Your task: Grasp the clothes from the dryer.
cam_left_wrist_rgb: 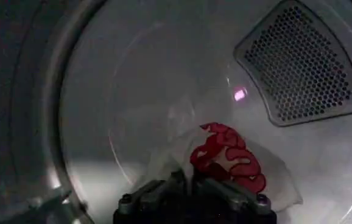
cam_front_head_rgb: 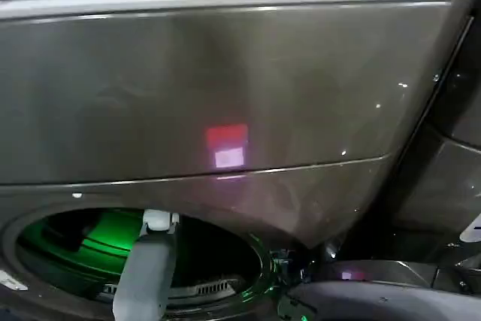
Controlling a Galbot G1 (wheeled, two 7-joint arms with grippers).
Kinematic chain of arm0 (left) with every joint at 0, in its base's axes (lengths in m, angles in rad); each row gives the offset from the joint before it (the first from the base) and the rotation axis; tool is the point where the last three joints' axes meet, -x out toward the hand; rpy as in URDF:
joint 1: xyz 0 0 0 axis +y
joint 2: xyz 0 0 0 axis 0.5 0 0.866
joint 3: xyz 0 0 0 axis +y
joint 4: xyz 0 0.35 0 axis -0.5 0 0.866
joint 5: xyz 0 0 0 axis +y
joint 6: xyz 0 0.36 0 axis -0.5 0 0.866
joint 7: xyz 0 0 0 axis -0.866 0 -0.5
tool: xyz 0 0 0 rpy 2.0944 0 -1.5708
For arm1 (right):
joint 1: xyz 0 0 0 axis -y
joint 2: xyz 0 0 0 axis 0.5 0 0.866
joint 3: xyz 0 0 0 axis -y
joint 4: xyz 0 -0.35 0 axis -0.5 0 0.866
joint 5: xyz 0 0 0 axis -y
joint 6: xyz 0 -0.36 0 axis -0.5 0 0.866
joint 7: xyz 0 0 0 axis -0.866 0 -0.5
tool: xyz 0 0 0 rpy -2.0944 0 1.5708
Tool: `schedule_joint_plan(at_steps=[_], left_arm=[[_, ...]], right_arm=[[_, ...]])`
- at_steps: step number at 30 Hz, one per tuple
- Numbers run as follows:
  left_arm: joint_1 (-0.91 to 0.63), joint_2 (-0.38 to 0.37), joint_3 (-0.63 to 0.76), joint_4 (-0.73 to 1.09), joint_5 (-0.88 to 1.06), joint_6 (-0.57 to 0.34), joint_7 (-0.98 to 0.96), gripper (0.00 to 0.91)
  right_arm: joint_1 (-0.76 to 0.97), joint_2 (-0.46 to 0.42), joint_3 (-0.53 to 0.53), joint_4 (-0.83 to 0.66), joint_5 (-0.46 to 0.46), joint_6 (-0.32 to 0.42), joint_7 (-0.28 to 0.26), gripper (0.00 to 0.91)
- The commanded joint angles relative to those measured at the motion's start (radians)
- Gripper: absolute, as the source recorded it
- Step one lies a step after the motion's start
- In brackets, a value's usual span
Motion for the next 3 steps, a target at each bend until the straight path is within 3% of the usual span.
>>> schedule_joint_plan(at_steps=[1, 3], left_arm=[[0.000, -0.001, -0.002, -0.006, 0.001, 0.004, 0.001, 0.000], [-0.005, 0.000, -0.004, -0.006, 0.000, 0.006, 0.003, 0.000]], right_arm=[[0.002, -0.001, 0.003, 0.004, 0.001, -0.012, -0.002, 0.907], [0.003, -0.001, 0.002, 0.005, 0.001, -0.013, -0.002, 0.907]])
